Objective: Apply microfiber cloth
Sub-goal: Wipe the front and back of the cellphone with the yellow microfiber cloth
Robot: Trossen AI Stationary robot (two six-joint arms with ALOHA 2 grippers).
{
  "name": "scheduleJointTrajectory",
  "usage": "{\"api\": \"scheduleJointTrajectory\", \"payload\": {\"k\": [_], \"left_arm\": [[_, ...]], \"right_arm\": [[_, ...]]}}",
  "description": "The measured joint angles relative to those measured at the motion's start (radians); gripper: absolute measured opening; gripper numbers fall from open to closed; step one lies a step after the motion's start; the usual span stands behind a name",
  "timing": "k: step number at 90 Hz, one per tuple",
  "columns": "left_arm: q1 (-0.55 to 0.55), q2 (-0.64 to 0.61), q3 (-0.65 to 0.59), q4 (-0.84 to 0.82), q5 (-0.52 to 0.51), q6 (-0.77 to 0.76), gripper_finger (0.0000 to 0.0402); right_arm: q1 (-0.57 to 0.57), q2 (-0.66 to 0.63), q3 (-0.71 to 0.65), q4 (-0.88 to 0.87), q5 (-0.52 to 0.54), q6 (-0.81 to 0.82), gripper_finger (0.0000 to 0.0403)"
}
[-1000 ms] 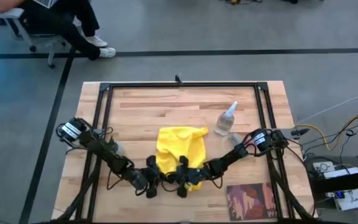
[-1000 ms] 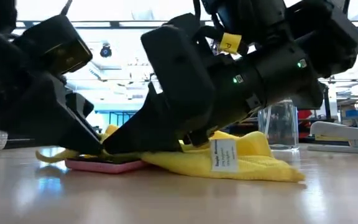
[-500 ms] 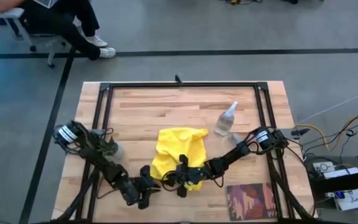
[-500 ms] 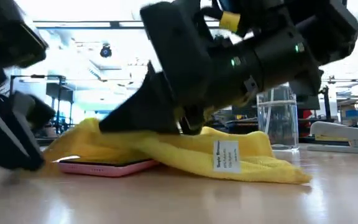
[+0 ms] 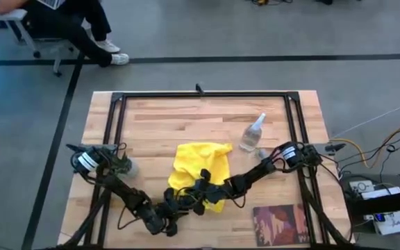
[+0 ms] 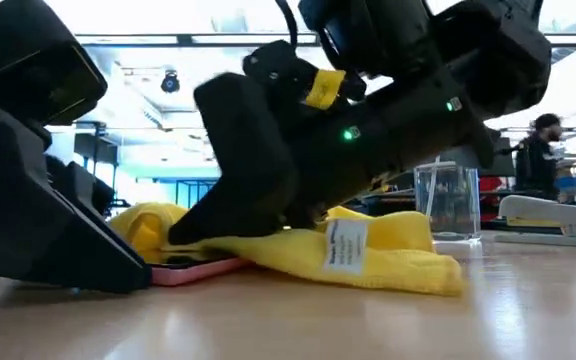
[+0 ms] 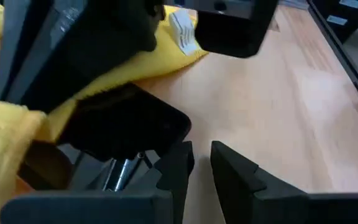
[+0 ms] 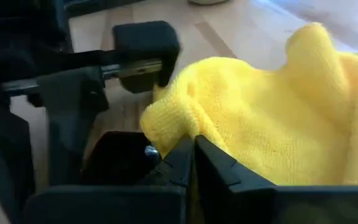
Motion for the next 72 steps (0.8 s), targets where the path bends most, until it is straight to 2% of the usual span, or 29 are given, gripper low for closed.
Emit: {"api": "scheduleJointTrajectory", "payload": {"k": [20,36,72], "left_arm": [[0.03,0.0,-0.012,0.0,0.001,0.021,0.0059],[0.032,-0.011,-0.017,0.002,0.0,0.044,0.0059],[0.037,-0.031,-0.048,-0.008,-0.036,0.036,0.0059]], "right_arm": [[0.054,0.057,0.094,-0.013,0.001,0.06,0.0],[0.078,0.049,0.098,-0.059,0.032,0.115,0.0],[0.181,-0.04,0.091,-0.362,0.275,0.173,0.0]]}}
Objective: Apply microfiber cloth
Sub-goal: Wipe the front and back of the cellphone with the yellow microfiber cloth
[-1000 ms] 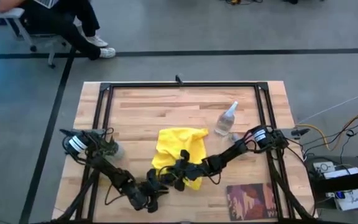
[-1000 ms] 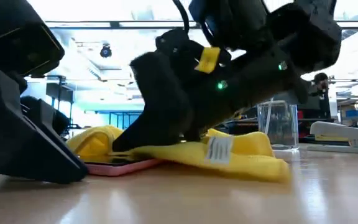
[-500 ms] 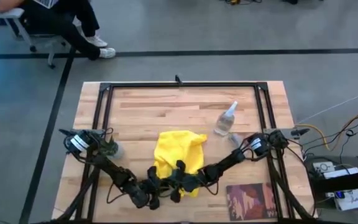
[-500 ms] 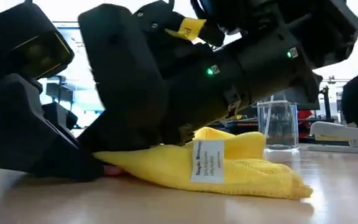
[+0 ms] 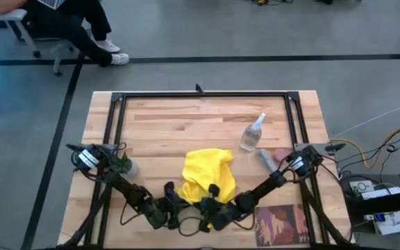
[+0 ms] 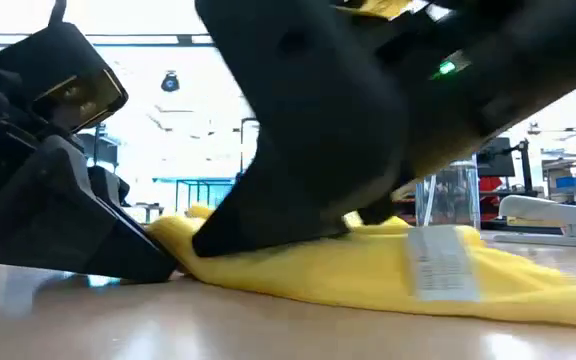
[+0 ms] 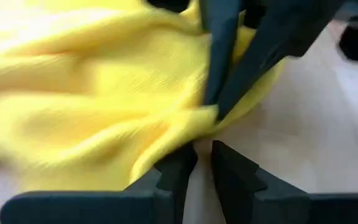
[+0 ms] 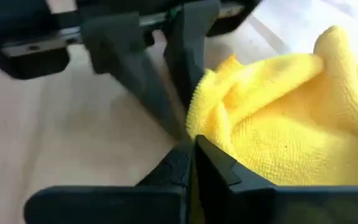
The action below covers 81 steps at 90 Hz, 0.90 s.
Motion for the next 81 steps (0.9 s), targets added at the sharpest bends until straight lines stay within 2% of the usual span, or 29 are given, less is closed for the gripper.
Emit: {"api": "scheduleJointTrajectory", "payload": {"k": [26,43,60,81], "left_arm": [[0.001,-0.007,-0.001,-0.013,-0.007,0.001,0.0059],[0.003,-0.045,-0.01,-0.044,-0.008,0.028,0.0059],[0.015,-0.103,-0.036,-0.103,-0.037,0.062,0.0059],[0.024,-0.205,-0.121,-0.079,-0.002,0.122,0.0059]], "right_arm": [[0.069,-0.045,0.0,-0.241,0.158,0.17,0.0],[0.099,-0.168,-0.002,-0.503,0.241,0.223,0.0],[0.103,-0.313,-0.002,-0.651,0.273,0.155,0.0],[0.014,-0.457,-0.001,-0.723,0.237,-0.104,0.0]]}}
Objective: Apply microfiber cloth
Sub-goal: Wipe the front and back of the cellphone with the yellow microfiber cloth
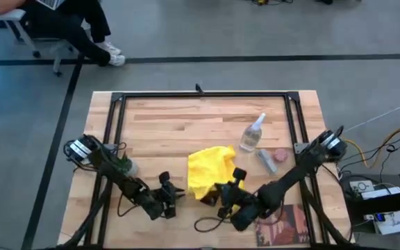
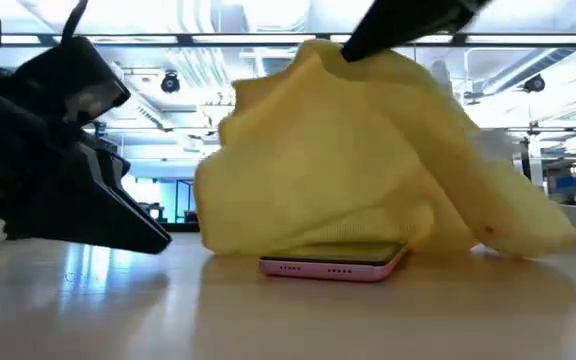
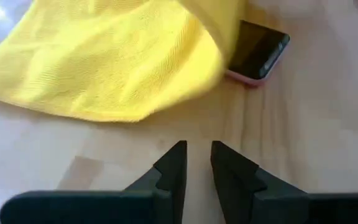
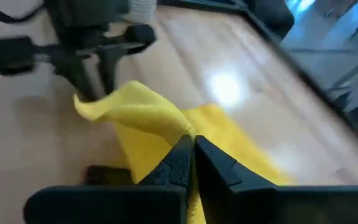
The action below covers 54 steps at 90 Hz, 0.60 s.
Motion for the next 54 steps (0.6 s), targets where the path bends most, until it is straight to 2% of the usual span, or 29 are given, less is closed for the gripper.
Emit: {"api": "scheduleJointTrajectory", "payload": {"k": [21,36,54], "left_arm": [[0.026,-0.138,-0.078,0.006,0.009,0.085,0.0059],[0.063,-0.236,-0.131,0.01,0.125,0.14,0.0059],[0.108,-0.311,-0.187,0.012,0.146,0.17,0.0059]], "right_arm": [[-0.209,-0.037,0.0,0.064,-0.163,-0.332,0.0],[-0.382,-0.029,0.0,0.165,-0.3,-0.539,0.0],[-0.557,-0.031,0.0,0.354,-0.417,-0.758,0.0]]}}
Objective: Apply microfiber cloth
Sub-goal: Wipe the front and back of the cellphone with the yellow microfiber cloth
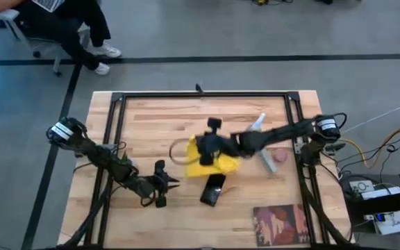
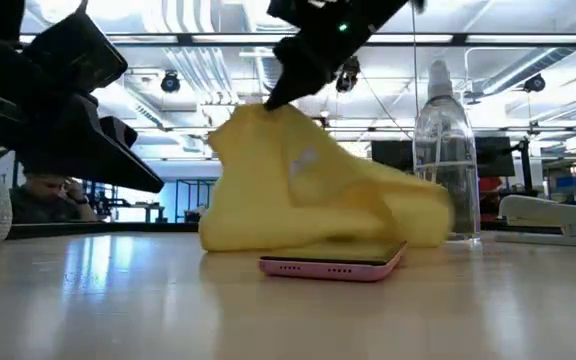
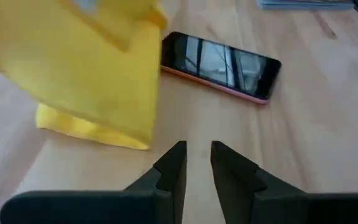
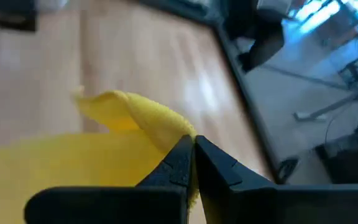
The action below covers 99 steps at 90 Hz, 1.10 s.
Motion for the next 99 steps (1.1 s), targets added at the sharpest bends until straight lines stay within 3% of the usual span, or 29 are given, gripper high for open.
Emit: {"api": "scheduleJointTrajectory", "payload": {"k": [19,31,65,99], "left_arm": [[0.026,-0.027,-0.038,0.002,0.0,-0.014,0.0058],[0.035,-0.03,-0.051,0.002,0.003,-0.052,0.0058],[0.082,-0.042,-0.062,0.006,0.143,-0.077,0.0058],[0.206,-0.148,-0.085,0.115,0.27,0.101,0.0058]], "right_arm": [[-0.119,-0.005,0.0,0.095,-0.173,-0.134,0.0],[-0.11,0.003,-0.014,0.091,-0.329,-0.148,0.0],[0.015,0.018,-0.263,0.157,-0.338,-0.019,0.0],[0.015,0.018,-0.396,0.155,-0.387,0.144,0.0016]]}}
